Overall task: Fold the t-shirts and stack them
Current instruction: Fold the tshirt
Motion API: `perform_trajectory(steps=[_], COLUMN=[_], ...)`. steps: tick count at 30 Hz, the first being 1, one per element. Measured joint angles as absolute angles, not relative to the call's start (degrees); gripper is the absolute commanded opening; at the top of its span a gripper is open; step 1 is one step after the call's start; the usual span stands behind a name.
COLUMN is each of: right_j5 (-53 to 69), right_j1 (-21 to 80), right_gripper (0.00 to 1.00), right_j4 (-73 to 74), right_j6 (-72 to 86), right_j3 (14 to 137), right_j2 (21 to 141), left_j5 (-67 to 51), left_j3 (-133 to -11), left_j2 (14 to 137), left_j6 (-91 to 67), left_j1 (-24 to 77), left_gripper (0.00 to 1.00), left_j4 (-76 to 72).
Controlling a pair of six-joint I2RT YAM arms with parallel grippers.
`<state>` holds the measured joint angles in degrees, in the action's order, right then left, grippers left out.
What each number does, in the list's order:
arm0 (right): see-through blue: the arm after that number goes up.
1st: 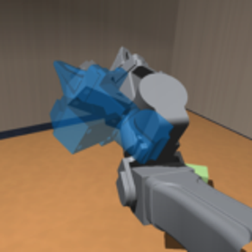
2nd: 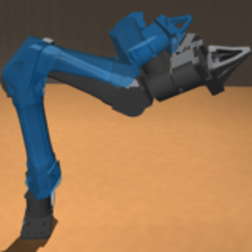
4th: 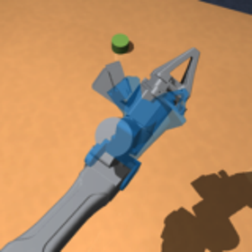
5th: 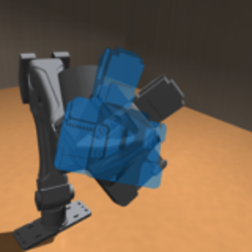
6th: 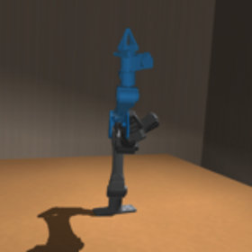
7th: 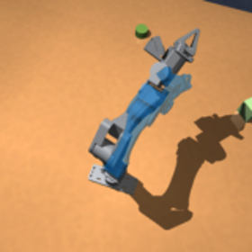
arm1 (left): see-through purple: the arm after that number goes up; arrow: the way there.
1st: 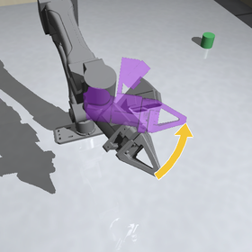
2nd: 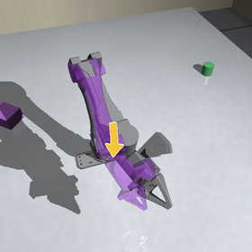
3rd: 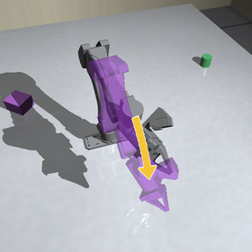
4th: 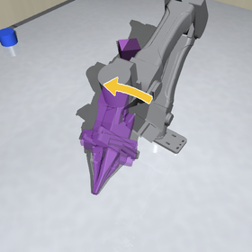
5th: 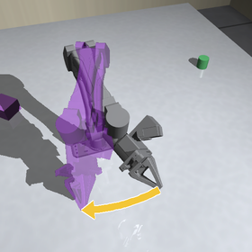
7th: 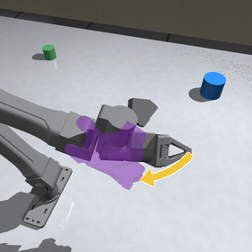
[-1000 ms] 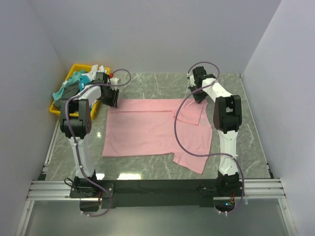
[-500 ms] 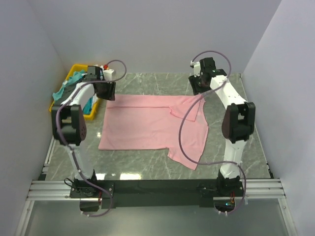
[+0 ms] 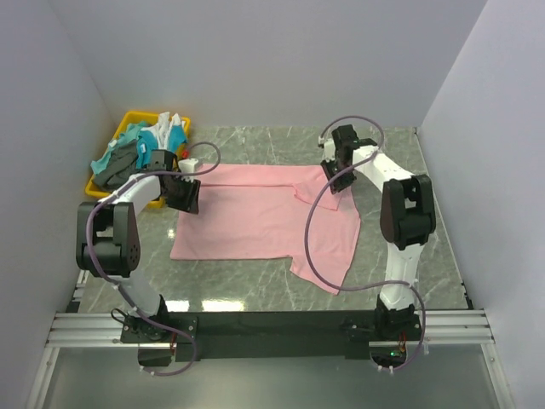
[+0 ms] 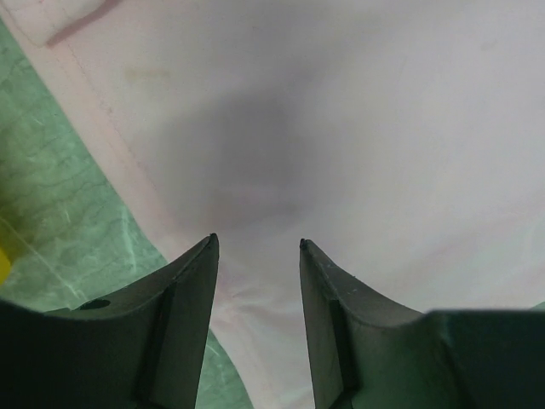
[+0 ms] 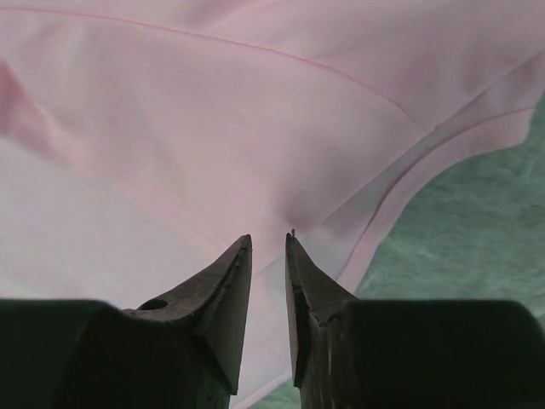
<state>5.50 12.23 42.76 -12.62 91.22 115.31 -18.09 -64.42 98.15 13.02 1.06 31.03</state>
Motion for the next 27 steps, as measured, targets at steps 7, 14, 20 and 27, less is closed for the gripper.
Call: perform_trajectory(steps=[7,14,20,27], right_j5=[2.79,1.50,3.70,8.64], right_j1=[11.92,10.24,9.37,9.65], right_gripper=[0.28,0.30,0.52,0.77], right_j4=[42.92,43.77,45.10,49.12], right_j6=[-12.71,-12.91,-14.81,-21.50], right_j3=[94.11,107.90,105.93,91.90], right_j2=[122.98,131.17,127.39,104.12], left_j5=[-17.63,-18.13,-19.55,-25.63], left_j3=[-64.88,-72.84,-75.05,-68.31], left_j2=[102.41,109.62,110.54,95.88], left_j6=[13.21,11.68,11.99,17.15], left_j1=[1.06,1.06,0.97,0.93], left_gripper=[0.46,0.46,0.52,0.66], left_j4=[29.76,29.76,30.57,34.68])
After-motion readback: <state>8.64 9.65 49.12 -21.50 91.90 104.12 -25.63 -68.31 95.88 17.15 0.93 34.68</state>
